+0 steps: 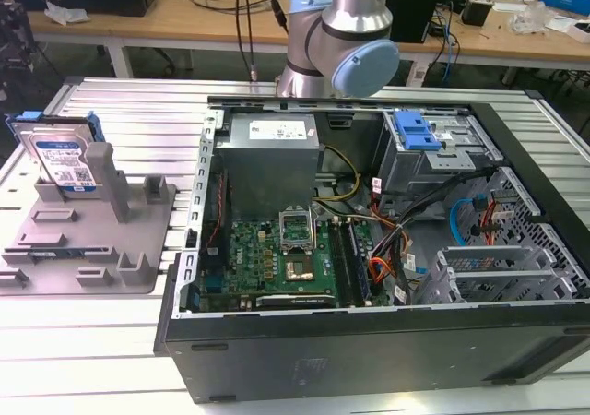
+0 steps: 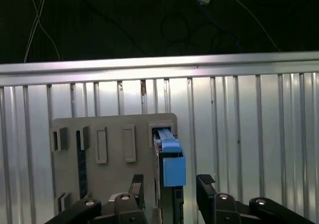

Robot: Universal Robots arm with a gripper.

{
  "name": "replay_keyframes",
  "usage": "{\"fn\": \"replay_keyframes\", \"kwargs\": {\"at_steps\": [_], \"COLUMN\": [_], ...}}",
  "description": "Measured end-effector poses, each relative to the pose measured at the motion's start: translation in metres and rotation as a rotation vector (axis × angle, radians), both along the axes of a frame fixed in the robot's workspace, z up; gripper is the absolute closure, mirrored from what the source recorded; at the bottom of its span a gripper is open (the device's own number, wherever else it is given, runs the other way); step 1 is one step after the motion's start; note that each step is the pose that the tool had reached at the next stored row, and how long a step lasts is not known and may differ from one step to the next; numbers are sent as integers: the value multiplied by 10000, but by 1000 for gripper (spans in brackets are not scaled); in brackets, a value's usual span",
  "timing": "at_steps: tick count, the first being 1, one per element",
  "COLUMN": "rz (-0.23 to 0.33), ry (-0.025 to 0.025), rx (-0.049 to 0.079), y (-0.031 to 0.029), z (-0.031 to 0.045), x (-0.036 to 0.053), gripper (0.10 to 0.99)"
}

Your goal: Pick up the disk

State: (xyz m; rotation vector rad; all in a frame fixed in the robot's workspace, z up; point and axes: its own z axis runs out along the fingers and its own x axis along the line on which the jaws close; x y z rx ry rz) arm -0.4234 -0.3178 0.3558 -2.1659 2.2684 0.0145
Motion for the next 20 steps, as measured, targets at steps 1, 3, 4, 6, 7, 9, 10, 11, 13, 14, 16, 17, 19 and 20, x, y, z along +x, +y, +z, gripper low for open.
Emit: {"fn": "replay_keyframes", "kwargs": {"at_steps": [1, 3, 4, 6, 7, 9, 10, 11, 13, 14, 16, 17, 19, 20], "rz": [0, -1, -3, 0, 1, 1, 0, 0, -1, -1, 0, 0, 0, -1], "ry": [1, 2, 2, 2, 0, 1, 1, 1, 1, 1, 2, 2, 0, 2], "rx": [0, -2, -2, -2, -1, -2, -2, -2, -2, -2, -3, -2, -1, -2], "y": [0, 4, 6, 7, 7, 7, 7, 7, 8, 8, 8, 8, 8, 8], "z": [0, -2, -10, -43, -58, -92, -106, -127, -150, -174, -218, -233, -265, -280], "x": [-1, -3, -3, -2, -1, -1, -1, -1, -1, 0, 8, 14, 20, 21], "gripper": [545, 545, 545, 545, 545, 545, 545, 545, 545, 545, 545, 545, 545, 545]}}
